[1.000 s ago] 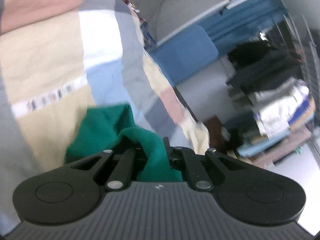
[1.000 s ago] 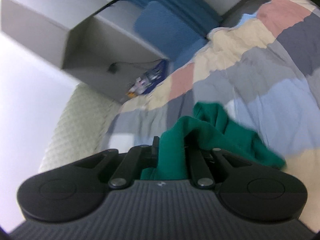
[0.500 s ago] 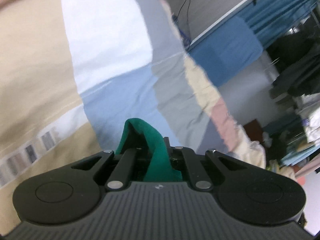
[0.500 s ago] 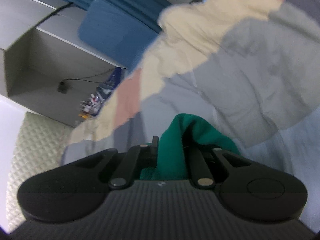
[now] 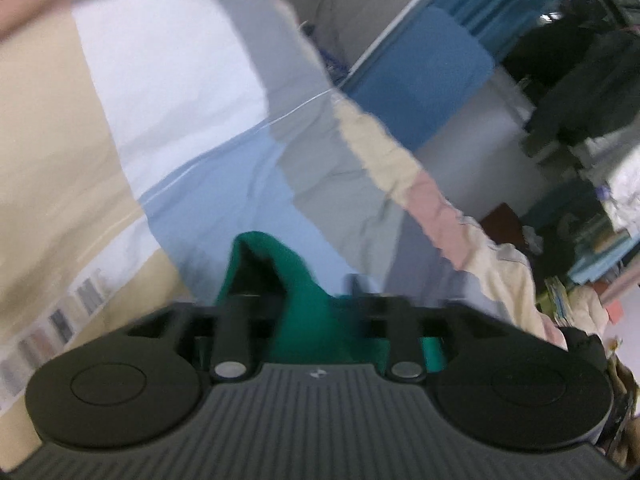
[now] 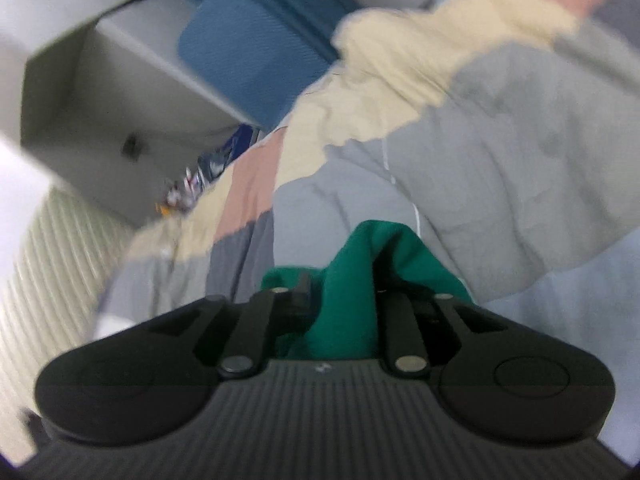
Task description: Fold large clothes
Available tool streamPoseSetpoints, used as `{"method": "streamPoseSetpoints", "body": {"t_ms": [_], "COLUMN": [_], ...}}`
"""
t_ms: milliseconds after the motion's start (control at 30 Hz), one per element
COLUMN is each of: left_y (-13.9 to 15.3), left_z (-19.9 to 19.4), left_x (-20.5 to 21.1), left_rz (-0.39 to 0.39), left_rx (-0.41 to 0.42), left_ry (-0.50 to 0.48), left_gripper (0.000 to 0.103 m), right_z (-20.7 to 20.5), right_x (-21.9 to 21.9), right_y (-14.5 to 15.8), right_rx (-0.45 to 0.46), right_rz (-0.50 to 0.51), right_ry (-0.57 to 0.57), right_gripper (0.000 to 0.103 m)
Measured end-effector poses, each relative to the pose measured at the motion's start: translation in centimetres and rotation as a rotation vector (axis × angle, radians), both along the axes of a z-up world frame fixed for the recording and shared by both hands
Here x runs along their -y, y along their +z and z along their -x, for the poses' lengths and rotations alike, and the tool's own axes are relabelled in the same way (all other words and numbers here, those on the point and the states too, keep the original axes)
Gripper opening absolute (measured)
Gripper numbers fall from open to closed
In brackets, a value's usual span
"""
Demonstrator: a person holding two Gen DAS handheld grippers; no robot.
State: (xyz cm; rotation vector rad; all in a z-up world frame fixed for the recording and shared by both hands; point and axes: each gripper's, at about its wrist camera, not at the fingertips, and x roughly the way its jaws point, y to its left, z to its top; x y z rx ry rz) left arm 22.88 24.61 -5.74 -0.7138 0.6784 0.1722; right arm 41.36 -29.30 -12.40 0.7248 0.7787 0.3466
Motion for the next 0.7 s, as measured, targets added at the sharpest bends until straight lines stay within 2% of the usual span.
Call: {"method": "streamPoseSetpoints", "body": {"t_ms": [67,133,333,433,533,700], "left_y": [2.1,4.0,8.6,10.1,11.4,13.5], "left_z": [2.3,4.6,11.6,15.1,18.4,21.2], "left_x": [1.1,2.2,6.8,9.4,12.0,15.7], "left_rz": [-0.053,-0.111,-0.202,-0.222,-0.239,-0.242], "left_rx": [0.04,0.062,0.097,0.109,0.113,0.095], "left_ry": [0.014,0.019,-0.024,-0.046,-0.064,-0.081], "left_gripper": [0.06,0.06,0.06,0.06,0.06,0.06], "right_z": [1.8,3.6,10.1,13.5,16.9,21.7], "right_x": [0.0,0.4,1.1,1.1,0.5,-2.0], "right_y": [1.5,2.9,7.9,10.1,11.6,14.2], "right_rx": [0.044,0.073,0.193,0.236,0.254,0.27], "right_rz": [0.036,0.04,0.08,0.101,0.111,0.206], "right_ry": [0.028,0.049,0.085,0.092,0.125,0.196], "right_gripper": [0.048,0.063,0.065,0.065,0.065,0.065]}}
